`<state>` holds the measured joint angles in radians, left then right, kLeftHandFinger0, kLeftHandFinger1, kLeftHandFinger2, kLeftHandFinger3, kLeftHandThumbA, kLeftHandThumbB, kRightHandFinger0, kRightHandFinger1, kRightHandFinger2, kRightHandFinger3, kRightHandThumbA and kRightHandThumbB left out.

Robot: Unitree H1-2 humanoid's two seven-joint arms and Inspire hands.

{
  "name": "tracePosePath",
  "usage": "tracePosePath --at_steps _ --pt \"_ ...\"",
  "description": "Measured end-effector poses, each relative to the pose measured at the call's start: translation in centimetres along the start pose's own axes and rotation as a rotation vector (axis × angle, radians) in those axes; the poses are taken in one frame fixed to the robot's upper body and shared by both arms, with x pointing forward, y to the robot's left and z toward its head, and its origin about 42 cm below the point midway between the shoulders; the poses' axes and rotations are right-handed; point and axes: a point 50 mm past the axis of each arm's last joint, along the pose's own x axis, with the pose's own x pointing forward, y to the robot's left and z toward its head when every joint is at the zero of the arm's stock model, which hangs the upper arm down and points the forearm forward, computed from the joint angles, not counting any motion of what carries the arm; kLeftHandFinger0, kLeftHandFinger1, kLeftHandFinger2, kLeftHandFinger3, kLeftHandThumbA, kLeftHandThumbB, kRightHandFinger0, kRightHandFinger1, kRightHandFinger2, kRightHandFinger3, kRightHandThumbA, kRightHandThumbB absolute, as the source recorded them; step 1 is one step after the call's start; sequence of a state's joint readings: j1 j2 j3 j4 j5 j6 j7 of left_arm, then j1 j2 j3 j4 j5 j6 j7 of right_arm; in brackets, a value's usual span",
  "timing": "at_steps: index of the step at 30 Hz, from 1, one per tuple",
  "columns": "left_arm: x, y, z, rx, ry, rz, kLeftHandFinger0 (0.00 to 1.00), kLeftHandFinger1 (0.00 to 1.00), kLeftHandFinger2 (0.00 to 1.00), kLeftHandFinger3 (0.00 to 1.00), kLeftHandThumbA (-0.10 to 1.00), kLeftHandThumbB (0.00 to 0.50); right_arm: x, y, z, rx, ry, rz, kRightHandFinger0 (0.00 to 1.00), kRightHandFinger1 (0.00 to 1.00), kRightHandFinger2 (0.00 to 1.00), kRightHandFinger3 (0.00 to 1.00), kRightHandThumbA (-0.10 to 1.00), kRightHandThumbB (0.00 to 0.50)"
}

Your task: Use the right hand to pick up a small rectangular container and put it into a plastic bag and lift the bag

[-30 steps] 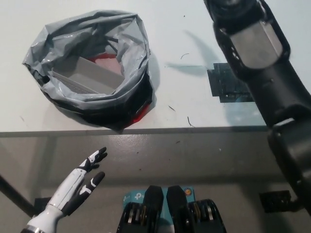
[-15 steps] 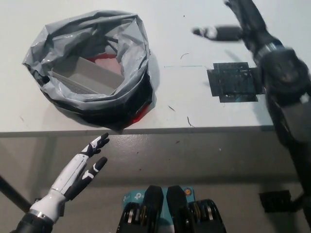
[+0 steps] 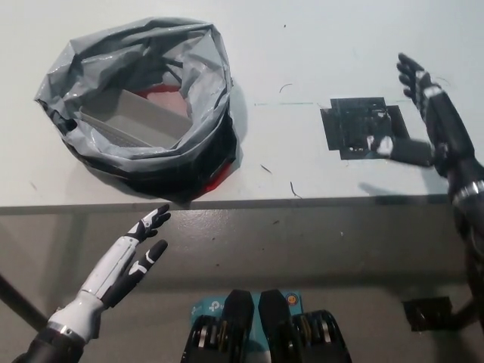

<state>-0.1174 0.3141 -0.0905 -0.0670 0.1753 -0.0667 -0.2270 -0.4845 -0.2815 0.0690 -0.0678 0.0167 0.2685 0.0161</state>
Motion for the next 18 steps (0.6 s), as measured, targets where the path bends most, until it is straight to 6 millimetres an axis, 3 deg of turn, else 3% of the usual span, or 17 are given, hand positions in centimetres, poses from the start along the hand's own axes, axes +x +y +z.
tracePosePath --at_steps 3,6,7,9,11,14,18 --pt "0.0 0.0 0.0 -0.003 0.000 0.000 1.00 1.00 1.00 1.00 1.00 0.277 -1.8 0.3 0.3 0.008 -0.026 0.004 1.00 1.00 1.00 1.00 1.00 0.466" --pt "0.0 0.0 0.0 -0.009 0.000 0.002 1.00 1.00 1.00 1.00 1.00 0.272 -4.7 0.9 0.9 0.023 -0.062 0.011 1.00 1.00 1.00 1.00 1.00 0.440" --pt "0.0 0.0 -0.1 -0.010 0.001 0.003 1.00 1.00 1.00 1.00 1.00 0.276 -5.4 1.1 1.1 0.028 -0.070 0.012 1.00 1.00 1.00 1.00 1.00 0.380" --pt "-0.1 0.0 -0.1 -0.017 0.001 0.006 1.00 1.00 1.00 1.00 1.00 0.276 -7.5 1.8 1.5 0.046 -0.101 0.016 1.00 1.00 1.00 1.00 1.00 0.365" --pt "-0.4 0.0 -0.3 -0.026 0.005 0.010 1.00 1.00 1.00 1.00 1.00 0.275 -9.3 2.3 1.8 0.058 -0.130 0.019 1.00 1.00 1.00 1.00 1.00 0.309" --pt "-1.3 -0.3 -0.8 -0.045 0.028 0.009 1.00 1.00 1.00 1.00 1.00 0.267 -11.5 2.9 1.0 0.067 -0.125 0.021 1.00 1.00 1.00 1.00 1.00 0.314" --pt "-2.4 -0.8 -1.5 -0.064 0.055 0.006 1.00 1.00 1.00 1.00 1.00 0.257 -12.9 3.5 -0.9 0.067 -0.086 0.021 1.00 1.00 1.00 1.00 1.00 0.326"
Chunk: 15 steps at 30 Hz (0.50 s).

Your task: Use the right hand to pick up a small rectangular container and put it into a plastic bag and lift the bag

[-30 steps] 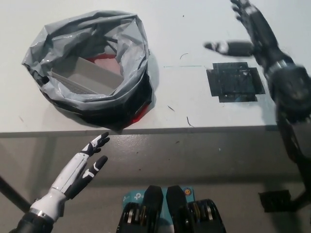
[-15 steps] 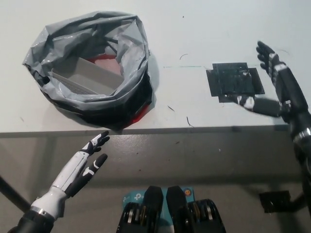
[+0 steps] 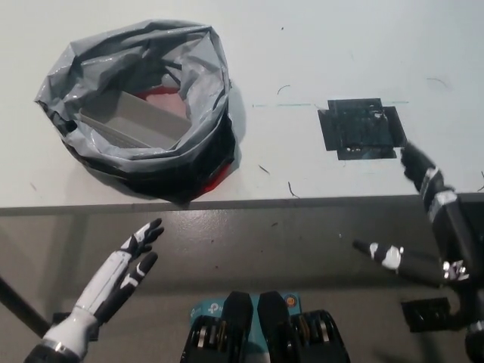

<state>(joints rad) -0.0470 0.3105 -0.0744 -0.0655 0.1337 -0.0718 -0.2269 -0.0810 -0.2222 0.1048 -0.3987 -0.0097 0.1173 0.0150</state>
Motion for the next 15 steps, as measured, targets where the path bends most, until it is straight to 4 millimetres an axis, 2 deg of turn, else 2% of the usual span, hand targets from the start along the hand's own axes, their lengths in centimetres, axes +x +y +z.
tracePosePath --at_steps 2,5,7,10,13,15 --pt "-0.6 -0.3 -0.4 -0.008 0.016 -0.003 1.00 1.00 1.00 1.00 1.00 0.276 -0.6 0.3 -1.5 -0.001 0.035 0.004 1.00 1.00 1.00 1.00 1.00 0.336" --pt "-1.6 -0.7 -1.0 -0.017 0.039 -0.007 1.00 1.00 1.00 1.00 1.00 0.262 -1.4 0.7 -3.7 -0.004 0.087 0.010 1.00 1.00 1.00 1.00 1.00 0.313" --pt "-2.1 -1.0 -1.3 -0.022 0.050 -0.009 1.00 1.00 1.00 1.00 1.00 0.277 -1.9 0.9 -4.9 -0.005 0.111 0.015 1.00 1.00 1.00 1.00 0.99 0.303" --pt "-2.9 -1.4 -1.7 -0.033 0.068 -0.009 1.00 1.00 1.00 1.00 1.00 0.262 -2.5 1.1 -6.4 -0.010 0.139 0.024 1.00 1.00 1.00 1.00 0.99 0.310" --pt "-3.4 -1.7 -1.8 -0.047 0.074 -0.001 1.00 1.00 1.00 1.00 1.00 0.256 -2.8 1.4 -7.3 -0.013 0.144 0.035 1.00 1.00 1.00 1.00 0.96 0.298" --pt "-3.7 -1.8 -1.7 -0.055 0.067 0.011 1.00 1.00 1.00 1.00 1.00 0.283 -2.9 1.6 -7.8 -0.012 0.138 0.048 1.00 1.00 1.00 1.00 0.94 0.280"
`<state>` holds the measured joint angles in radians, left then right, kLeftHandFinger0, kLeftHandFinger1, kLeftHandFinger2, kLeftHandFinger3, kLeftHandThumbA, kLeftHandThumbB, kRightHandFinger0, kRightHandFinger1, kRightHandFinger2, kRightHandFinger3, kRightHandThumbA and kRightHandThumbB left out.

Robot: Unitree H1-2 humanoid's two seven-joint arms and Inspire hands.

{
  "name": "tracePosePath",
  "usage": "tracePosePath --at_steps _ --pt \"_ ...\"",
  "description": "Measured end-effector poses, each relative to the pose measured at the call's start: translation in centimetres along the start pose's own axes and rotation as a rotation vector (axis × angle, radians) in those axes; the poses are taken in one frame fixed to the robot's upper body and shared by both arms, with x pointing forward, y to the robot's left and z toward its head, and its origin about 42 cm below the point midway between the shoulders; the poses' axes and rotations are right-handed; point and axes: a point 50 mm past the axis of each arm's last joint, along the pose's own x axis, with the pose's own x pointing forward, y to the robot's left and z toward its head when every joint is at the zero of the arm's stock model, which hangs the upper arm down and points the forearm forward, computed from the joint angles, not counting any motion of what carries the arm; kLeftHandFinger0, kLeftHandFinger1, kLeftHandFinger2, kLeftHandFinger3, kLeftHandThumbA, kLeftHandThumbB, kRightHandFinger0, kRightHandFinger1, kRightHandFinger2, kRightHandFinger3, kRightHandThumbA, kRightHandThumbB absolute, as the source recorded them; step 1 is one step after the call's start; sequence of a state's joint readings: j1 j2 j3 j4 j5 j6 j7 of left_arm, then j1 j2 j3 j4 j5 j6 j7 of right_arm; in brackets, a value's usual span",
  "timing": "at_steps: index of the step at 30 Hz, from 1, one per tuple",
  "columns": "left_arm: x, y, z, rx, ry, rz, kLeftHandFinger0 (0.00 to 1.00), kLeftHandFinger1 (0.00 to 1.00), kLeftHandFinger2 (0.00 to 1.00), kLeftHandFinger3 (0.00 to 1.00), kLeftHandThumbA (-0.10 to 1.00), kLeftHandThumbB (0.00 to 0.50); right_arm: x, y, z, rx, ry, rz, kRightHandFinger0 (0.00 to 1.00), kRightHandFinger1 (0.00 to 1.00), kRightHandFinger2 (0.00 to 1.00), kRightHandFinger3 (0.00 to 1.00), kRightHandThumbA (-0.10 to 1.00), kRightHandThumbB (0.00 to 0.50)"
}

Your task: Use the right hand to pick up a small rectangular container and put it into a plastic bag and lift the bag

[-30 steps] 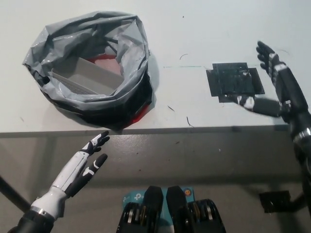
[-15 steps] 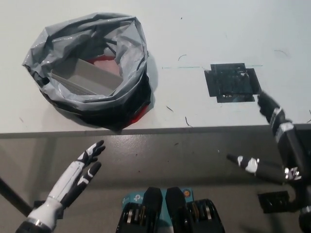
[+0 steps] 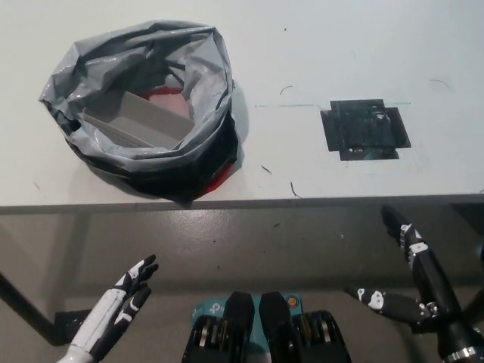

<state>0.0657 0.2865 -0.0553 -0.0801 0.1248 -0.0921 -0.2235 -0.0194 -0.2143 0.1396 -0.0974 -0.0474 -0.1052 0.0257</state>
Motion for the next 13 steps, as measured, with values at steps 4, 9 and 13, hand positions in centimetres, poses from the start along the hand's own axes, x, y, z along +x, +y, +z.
tracePosePath --at_steps 4,9,13 --pt "-0.1 0.2 0.3 -0.017 -0.024 0.022 1.00 1.00 1.00 1.00 1.00 0.283 0.0 0.4 -0.2 0.004 -0.028 0.024 1.00 1.00 1.00 1.00 0.95 0.308" --pt "-0.1 0.2 0.5 -0.029 -0.038 0.031 1.00 1.00 1.00 1.00 1.00 0.267 -0.1 1.0 -0.2 0.010 -0.054 0.052 1.00 1.00 1.00 1.00 0.97 0.333" --pt "0.0 0.1 0.5 -0.033 -0.041 0.032 1.00 1.00 1.00 1.00 1.00 0.269 -0.1 1.3 -0.1 0.007 -0.062 0.067 1.00 1.00 1.00 1.00 0.89 0.301"
